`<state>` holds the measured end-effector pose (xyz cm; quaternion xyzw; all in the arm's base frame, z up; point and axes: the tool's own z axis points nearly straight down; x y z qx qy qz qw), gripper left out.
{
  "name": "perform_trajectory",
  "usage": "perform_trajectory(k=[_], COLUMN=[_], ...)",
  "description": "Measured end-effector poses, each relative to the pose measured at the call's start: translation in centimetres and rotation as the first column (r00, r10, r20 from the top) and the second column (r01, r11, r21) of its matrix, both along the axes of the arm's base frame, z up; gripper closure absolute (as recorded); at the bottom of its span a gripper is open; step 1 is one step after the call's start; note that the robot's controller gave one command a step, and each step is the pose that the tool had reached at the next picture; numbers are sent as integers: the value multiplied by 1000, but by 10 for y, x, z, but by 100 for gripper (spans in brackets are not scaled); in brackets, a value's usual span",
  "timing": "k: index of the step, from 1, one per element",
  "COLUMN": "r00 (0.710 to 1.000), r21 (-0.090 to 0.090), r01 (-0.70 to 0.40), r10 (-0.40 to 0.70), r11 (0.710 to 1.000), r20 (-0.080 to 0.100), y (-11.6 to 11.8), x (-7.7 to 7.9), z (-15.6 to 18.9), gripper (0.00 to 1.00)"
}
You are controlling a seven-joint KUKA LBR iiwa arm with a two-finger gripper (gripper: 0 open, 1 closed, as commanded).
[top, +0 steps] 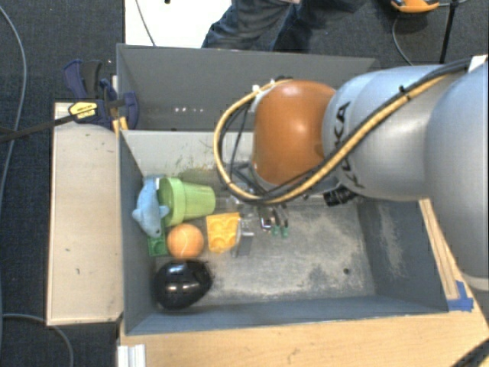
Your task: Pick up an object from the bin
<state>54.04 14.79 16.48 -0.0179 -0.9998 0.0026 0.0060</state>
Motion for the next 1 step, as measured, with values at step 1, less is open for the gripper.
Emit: perform_trajectory(k=[1], r00=[1000], r21=[6], r01=[-6], r10=[6], r11=[1000], r20=[21], y=[6], x=[8], z=[68], gripper=[100])
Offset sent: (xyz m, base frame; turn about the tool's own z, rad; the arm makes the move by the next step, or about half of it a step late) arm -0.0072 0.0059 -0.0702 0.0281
